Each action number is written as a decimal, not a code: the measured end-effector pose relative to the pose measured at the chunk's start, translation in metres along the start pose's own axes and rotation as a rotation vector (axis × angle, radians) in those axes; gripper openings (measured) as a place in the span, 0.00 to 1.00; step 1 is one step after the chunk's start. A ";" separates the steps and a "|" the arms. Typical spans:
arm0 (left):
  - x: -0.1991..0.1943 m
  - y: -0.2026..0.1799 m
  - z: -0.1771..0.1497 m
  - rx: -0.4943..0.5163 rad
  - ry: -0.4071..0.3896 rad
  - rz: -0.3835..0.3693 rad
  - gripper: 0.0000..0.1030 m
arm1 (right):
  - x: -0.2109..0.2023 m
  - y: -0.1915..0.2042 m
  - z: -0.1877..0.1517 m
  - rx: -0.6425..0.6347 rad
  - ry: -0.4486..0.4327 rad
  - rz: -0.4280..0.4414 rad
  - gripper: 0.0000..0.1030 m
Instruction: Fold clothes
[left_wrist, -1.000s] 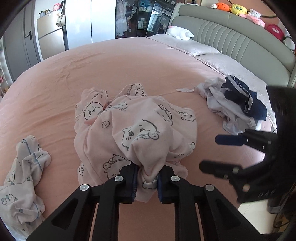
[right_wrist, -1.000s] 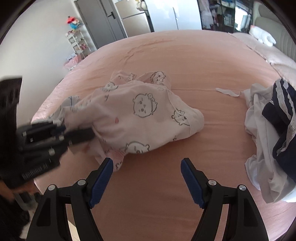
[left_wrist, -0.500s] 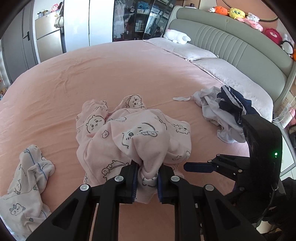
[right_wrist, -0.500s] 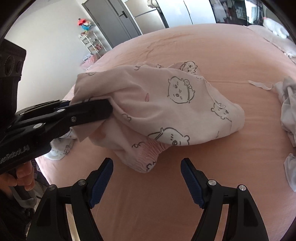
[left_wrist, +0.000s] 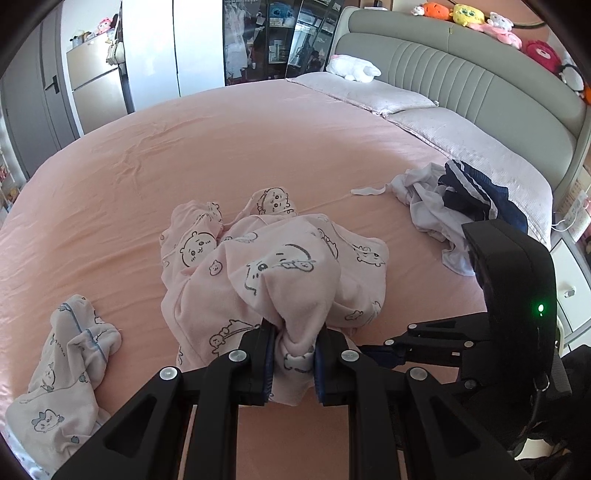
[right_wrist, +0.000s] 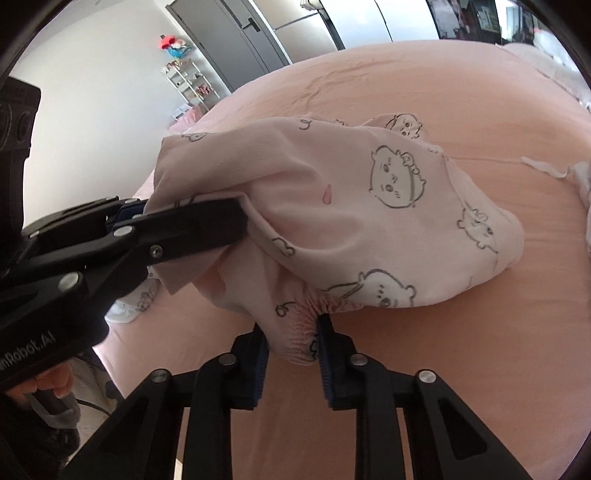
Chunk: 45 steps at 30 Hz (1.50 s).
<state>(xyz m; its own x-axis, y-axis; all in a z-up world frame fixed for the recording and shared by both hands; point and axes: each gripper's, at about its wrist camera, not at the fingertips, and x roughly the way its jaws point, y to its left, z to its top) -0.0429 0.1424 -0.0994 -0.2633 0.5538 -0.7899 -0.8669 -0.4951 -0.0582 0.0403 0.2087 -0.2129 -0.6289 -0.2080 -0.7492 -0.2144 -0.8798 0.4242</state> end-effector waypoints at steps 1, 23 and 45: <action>0.000 0.000 0.000 -0.002 0.000 -0.004 0.14 | 0.000 0.000 0.001 0.005 -0.004 0.004 0.17; -0.053 0.046 0.001 -0.116 -0.115 0.103 0.77 | -0.033 0.011 0.044 -0.054 -0.045 0.076 0.12; -0.028 -0.006 -0.019 0.034 -0.093 0.097 0.77 | -0.052 0.028 0.080 -0.006 -0.021 0.194 0.12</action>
<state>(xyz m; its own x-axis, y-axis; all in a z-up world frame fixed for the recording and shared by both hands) -0.0223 0.1173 -0.0888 -0.3835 0.5647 -0.7308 -0.8487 -0.5276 0.0376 0.0077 0.2293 -0.1212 -0.6734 -0.3652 -0.6428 -0.0829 -0.8267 0.5565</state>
